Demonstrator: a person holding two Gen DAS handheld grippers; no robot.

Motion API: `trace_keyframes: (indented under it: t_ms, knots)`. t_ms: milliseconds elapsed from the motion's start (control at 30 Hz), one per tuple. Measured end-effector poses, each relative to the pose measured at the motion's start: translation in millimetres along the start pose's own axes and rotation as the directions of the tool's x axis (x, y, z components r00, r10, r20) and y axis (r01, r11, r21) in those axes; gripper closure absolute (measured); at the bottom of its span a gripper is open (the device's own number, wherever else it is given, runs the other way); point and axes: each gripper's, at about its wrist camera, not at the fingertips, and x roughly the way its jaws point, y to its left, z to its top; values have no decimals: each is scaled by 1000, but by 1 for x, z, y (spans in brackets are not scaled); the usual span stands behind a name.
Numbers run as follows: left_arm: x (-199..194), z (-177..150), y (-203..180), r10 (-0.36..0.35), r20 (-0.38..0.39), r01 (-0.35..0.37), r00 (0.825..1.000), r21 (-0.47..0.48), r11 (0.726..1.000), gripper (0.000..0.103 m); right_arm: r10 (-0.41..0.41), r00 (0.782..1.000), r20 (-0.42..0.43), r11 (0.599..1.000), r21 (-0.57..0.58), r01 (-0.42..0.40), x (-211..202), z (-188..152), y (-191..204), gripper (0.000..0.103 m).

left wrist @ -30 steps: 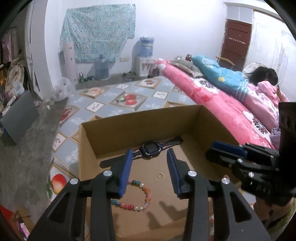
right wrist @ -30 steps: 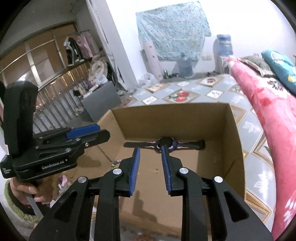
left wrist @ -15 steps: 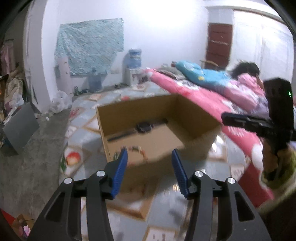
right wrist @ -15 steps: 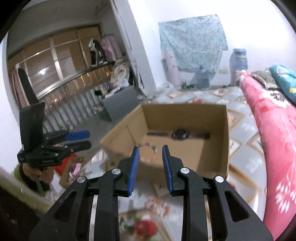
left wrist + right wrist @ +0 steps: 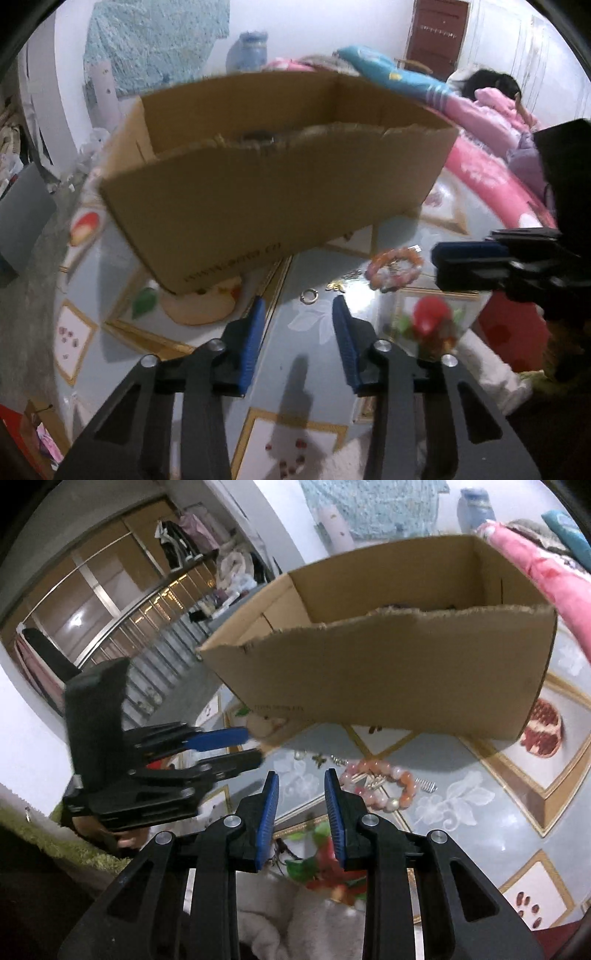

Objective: Organize jewelry
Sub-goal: 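Withdraw the left gripper from the box toward the charms on the table, then grasp a small gold ring charm with the left gripper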

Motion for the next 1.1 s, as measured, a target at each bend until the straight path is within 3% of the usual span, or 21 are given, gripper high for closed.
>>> trace_keyframes:
  t_ms: [233,533,667,1100]
  knots:
    - [35,7,-5,-11,-66,12,998,3,1000,78,-11,1000,-19,1000,28,11,8,0,-7,77]
    - [43,13,-16,77,-59,-73,995,68,995,83,-16,999,-31,1000,25,17,9,-4,-14,78]
    - [42,12,-20,86,-55,-81,995,76,994,91,-32,999,-30,999,4,33,11,-4,-12,78]
    - [33,7,-2,122,-63,-121,991,19,992,92,-46,999,-25,995,-91,43,21,-5,12,78]
